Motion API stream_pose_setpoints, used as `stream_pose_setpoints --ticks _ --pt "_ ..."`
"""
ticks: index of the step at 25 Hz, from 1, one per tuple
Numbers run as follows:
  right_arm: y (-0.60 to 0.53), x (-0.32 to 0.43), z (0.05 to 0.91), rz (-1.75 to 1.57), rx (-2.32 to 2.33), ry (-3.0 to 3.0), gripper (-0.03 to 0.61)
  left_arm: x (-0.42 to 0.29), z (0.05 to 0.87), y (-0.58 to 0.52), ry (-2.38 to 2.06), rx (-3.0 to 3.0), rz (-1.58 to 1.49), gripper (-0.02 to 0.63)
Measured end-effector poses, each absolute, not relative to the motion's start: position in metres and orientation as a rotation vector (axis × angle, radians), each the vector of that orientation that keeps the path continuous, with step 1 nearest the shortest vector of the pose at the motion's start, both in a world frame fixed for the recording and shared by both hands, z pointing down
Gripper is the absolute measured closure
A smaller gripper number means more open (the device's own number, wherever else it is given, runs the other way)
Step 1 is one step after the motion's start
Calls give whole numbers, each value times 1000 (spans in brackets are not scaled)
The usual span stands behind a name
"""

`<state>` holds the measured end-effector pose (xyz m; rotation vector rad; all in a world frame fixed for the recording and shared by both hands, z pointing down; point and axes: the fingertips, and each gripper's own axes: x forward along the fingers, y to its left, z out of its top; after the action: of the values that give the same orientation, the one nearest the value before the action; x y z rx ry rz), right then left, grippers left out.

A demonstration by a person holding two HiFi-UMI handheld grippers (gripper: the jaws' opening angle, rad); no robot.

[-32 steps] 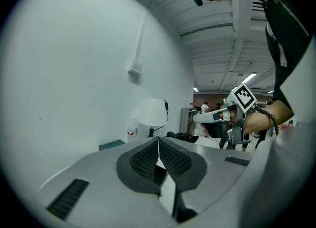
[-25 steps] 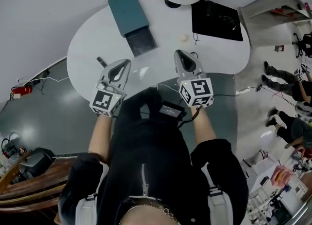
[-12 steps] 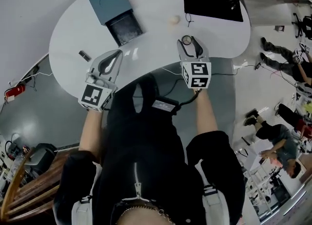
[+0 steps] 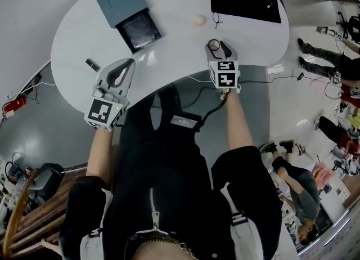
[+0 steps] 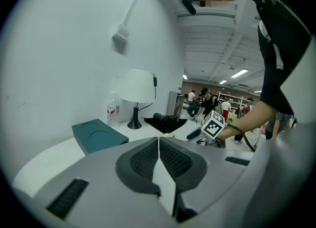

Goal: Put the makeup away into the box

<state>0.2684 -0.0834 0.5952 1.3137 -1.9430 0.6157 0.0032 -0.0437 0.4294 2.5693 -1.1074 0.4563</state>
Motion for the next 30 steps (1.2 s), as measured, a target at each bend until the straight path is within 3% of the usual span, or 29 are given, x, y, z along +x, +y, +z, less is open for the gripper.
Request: stream_pose_setpoints --ticks 30 --pt "-91 272 598 605 1303 -1906 367 -24 444 -38 -1166 2508 440 600"
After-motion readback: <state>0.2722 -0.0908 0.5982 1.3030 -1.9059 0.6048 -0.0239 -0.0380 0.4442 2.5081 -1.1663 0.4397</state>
